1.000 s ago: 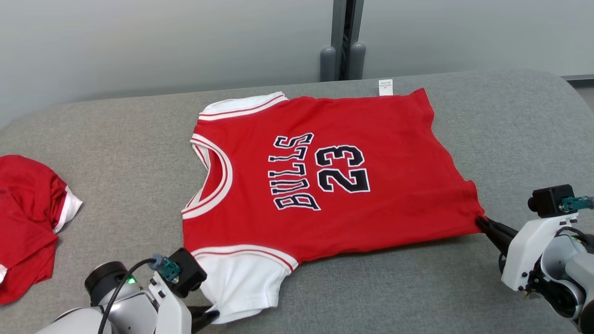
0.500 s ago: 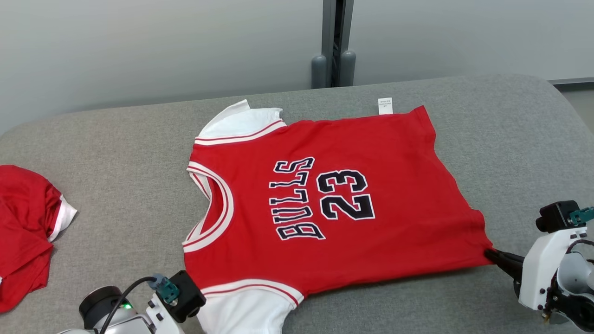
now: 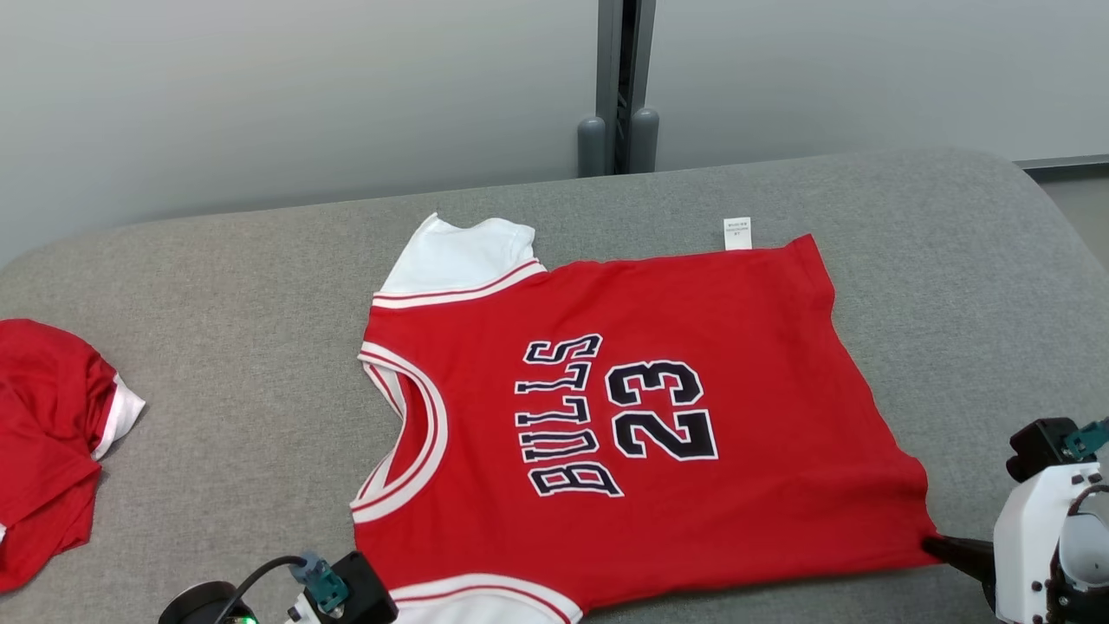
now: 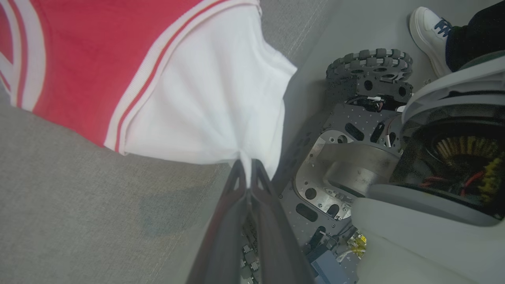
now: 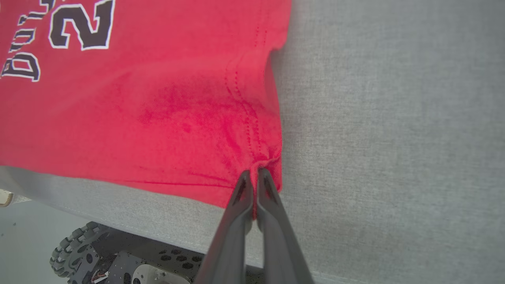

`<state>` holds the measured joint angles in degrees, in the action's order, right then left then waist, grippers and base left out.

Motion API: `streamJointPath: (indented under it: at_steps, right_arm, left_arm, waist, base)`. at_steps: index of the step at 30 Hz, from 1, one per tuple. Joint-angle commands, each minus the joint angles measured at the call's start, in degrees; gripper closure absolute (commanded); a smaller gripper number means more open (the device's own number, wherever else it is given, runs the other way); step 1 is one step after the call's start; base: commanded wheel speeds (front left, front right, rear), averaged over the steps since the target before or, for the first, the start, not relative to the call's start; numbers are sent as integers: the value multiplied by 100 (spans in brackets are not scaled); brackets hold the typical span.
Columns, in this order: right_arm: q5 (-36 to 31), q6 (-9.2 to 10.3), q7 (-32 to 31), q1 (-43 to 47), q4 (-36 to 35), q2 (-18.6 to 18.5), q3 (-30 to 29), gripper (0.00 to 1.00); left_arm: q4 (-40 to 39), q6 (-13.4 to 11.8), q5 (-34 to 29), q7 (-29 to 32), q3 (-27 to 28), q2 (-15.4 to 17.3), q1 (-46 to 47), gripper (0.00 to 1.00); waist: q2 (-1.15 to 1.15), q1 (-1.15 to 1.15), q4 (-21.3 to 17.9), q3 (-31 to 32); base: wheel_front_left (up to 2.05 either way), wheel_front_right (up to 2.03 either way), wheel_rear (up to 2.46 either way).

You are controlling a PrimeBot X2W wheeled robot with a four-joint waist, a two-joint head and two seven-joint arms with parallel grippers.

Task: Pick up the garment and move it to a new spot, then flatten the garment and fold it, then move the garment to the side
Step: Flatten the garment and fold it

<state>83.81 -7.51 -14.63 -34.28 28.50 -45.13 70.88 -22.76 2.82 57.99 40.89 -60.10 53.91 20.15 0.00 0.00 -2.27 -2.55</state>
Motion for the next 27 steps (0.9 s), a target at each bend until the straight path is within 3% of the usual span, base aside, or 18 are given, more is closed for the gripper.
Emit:
streamJointPath:
  at_steps: [1, 8, 27]
  right_arm:
    - [37, 4, -85, 121, -30, -78, 28, 100]
    - [69, 4, -413, 165, -235, -216, 71, 100]
    - [50, 4, -83, -274, -520, -356, -347, 100]
  left_arm:
    - [-40, -40, 44, 15, 6, 47, -61, 100]
    - [-212, -74, 139, 109, -76, 82, -163, 100]
    - [-153, -165, 536, -355, 504, -117, 179, 100]
  waist:
    - [0, 0, -1, 9]
    - [0, 0, -10, 8]
    - [0, 0, 18, -372]
  base:
    - [0, 0, 0]
    - [0, 0, 0]
    - [0, 0, 0]
